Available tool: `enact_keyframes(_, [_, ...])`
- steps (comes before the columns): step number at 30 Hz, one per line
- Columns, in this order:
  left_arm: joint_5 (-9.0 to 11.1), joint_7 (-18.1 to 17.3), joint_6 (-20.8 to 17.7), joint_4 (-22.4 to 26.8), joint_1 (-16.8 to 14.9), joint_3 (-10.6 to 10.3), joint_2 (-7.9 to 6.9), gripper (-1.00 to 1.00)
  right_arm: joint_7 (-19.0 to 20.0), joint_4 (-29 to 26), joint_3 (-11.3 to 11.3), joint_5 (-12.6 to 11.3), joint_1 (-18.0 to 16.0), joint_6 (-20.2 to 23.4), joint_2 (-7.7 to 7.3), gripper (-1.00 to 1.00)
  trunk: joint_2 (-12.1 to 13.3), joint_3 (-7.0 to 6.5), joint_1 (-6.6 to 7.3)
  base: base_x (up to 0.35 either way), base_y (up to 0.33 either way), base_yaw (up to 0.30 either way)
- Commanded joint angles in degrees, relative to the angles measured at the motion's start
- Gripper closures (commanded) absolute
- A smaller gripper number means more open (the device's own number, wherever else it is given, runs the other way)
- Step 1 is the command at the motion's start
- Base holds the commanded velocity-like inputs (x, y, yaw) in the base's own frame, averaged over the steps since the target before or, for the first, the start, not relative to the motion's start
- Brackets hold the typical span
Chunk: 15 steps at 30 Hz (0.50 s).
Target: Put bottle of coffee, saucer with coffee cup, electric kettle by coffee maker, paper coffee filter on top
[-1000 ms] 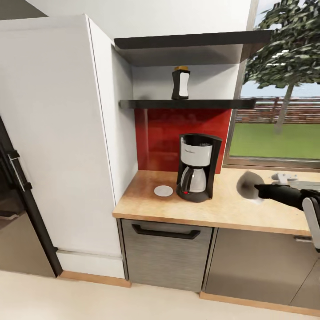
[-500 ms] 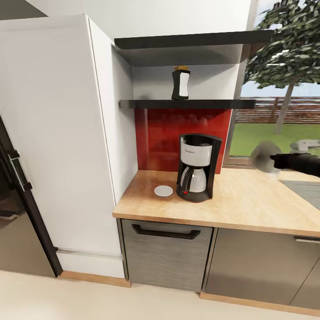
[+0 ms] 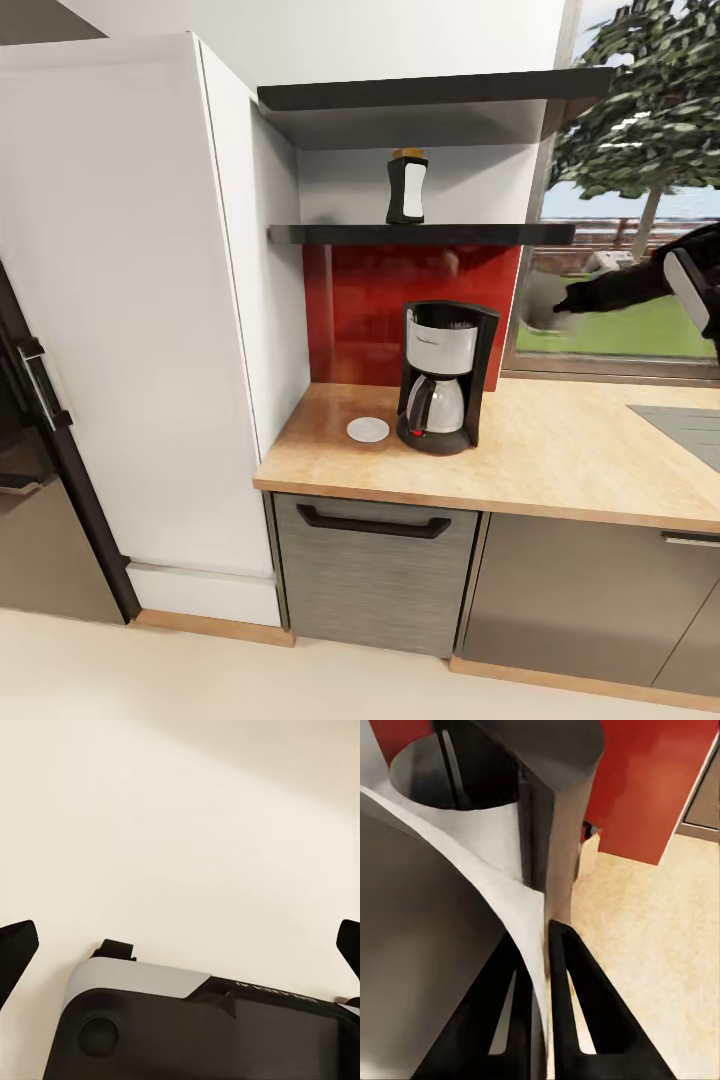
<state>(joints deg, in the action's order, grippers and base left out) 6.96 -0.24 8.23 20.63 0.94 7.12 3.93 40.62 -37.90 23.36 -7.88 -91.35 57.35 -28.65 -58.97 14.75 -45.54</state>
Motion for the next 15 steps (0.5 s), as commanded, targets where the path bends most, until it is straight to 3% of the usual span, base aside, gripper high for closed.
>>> enact_keyframes(1, [0.6, 0.0, 0.0, 0.1, 0.0, 0.0, 0.02, -1.0, 0.6, 5.9, 1.8, -0.5, -4.4, 0.3, 2.51, 1.0, 0.0, 0.08, -0.01, 0.0, 0.0, 0.0])
enact_keyframes(2, [0.6, 0.0, 0.0, 0.1, 0.0, 0.0, 0.02, -1.0, 0.8, 7.9, 2.1, -0.4, -5.6, 0.3, 3.55, 1.0, 0.0, 0.08, -0.01, 0.0, 0.0, 0.0])
enact_keyframes(3, [0.6, 0.0, 0.0, 0.1, 0.0, 0.0, 0.02, -1.0, 1.1, 11.7, 2.6, -0.1, -7.8, 0.3, 5.66, 1.0, 0.0, 0.08, -0.01, 0.0, 0.0, 0.0])
enact_keyframes(4, [0.6, 0.0, 0.0, 0.1, 0.0, 0.0, 0.02, -1.0, 1.4, 19.9, 4.8, 4.5, -12.0, 0.3, 10.64, 1.0, 0.0, 0.08, -0.01, 0.0, 0.0, 0.0])
enact_keyframes(5, [0.6, 0.0, -0.1, 0.1, 0.0, 0.0, 0.02, -1.0, 1.5, 23.3, 5.4, 8.1, -13.4, 0.3, 13.16, 1.0, 0.0, 0.08, -0.01, 0.0, 0.0, 0.0])
enact_keyframes(9, [0.6, 0.0, -0.1, 0.1, 0.0, 0.0, 0.02, -1.0, 1.6, 28.0, 6.0, 11.8, -14.8, 0.3, 16.87, 1.0, 0.0, 0.08, -0.01, 0.0, 0.0, 0.0])
enact_keyframes(15, [0.6, 0.0, -0.1, 0.1, 0.0, 0.1, 0.02, -1.0, 1.6, 31.8, 6.1, 12.7, -15.2, 0.4, 18.48, 1.0, 0.0, 0.08, -0.01, 0.052, 0.0, 0.0])
